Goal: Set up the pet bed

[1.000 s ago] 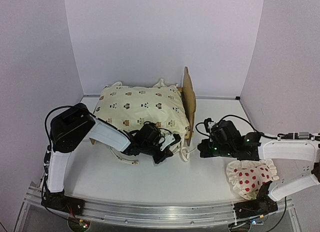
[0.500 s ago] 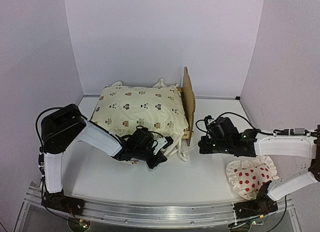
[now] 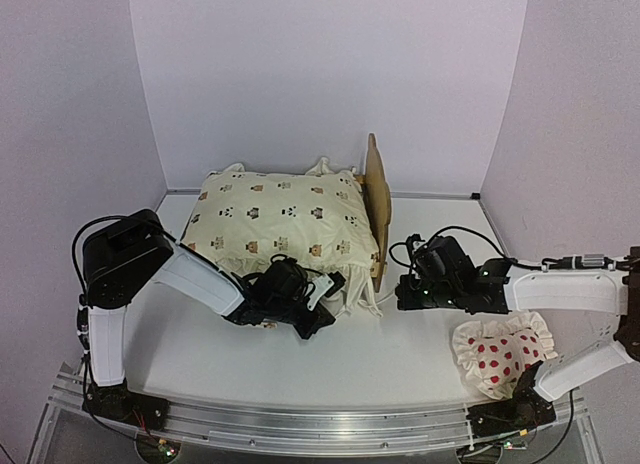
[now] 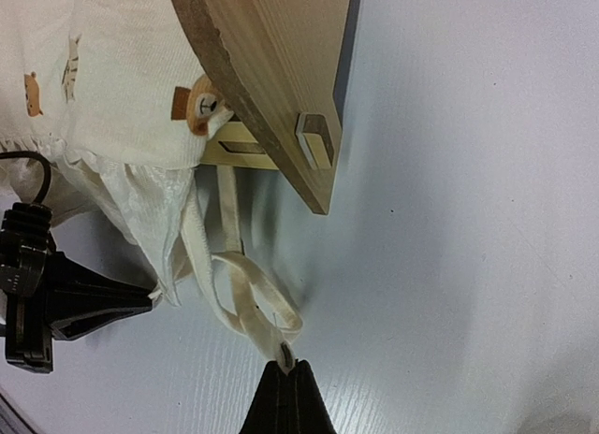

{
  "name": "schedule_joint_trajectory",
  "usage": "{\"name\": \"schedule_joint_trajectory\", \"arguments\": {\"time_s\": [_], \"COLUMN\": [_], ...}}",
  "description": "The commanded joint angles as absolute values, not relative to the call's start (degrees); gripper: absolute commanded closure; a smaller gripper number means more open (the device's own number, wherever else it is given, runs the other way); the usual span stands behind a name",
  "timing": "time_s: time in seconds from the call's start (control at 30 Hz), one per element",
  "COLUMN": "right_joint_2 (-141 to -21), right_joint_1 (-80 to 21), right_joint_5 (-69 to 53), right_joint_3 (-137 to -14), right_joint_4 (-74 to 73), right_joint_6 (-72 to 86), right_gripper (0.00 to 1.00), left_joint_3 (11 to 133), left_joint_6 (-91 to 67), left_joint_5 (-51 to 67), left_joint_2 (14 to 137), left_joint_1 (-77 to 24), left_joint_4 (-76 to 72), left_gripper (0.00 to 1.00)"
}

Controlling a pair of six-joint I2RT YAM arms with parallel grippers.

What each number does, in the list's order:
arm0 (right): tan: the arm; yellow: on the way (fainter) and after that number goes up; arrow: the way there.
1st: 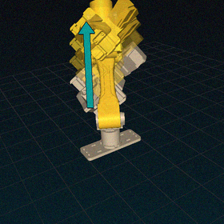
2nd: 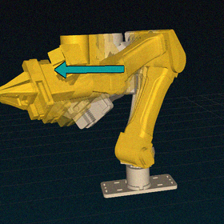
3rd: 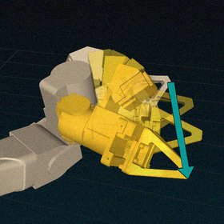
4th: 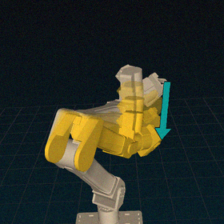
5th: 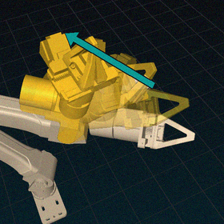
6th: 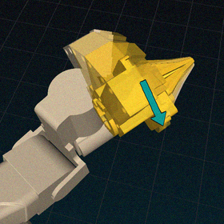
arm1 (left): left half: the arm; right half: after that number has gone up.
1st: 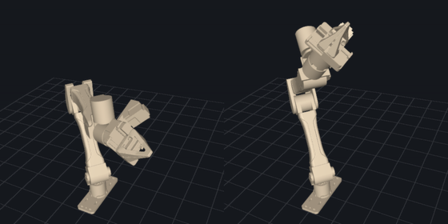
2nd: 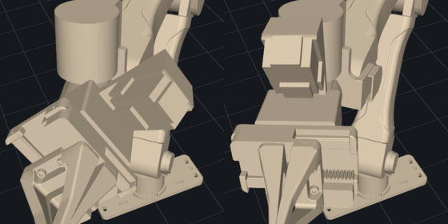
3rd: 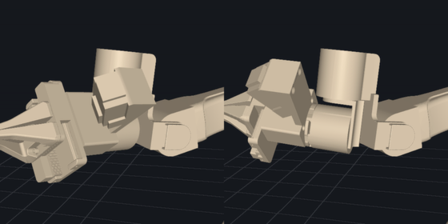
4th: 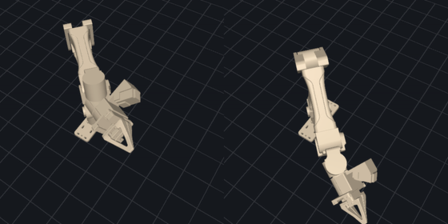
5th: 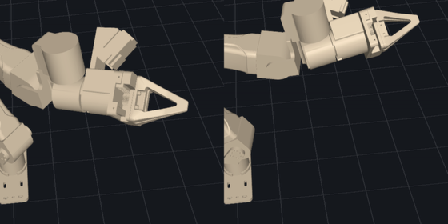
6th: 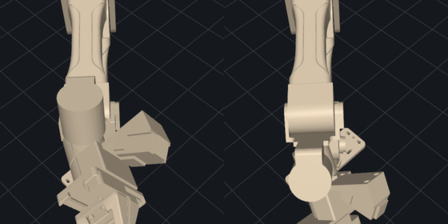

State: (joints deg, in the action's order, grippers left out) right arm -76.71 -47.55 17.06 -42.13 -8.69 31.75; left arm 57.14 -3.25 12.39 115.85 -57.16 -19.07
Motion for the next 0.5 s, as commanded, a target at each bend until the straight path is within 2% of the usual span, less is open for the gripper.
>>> {"name": "schedule_joint_trajectory", "arguments": {"time_s": [0.0,0.47], "right_joint_2": [-76.33,-76.09], "right_joint_1": [-47.39,-45.06], "right_joint_5": [17.02,16.51], "right_joint_3": [-44.03,-43.31], "right_joint_4": [-8.09,-8.17], "right_joint_6": [31.83,31.64], "right_gripper": [1.00,1.00], "left_joint_3": [56.74,51.85], "left_joint_6": [-4.51,-10.97], "left_joint_5": [10.24,0.74], "left_joint_2": [114.77,108.33], "left_joint_1": [-57.64,-57.58], "left_joint_4": [-17.24,-12.15], "left_gripper": [1.00,1.00]}}
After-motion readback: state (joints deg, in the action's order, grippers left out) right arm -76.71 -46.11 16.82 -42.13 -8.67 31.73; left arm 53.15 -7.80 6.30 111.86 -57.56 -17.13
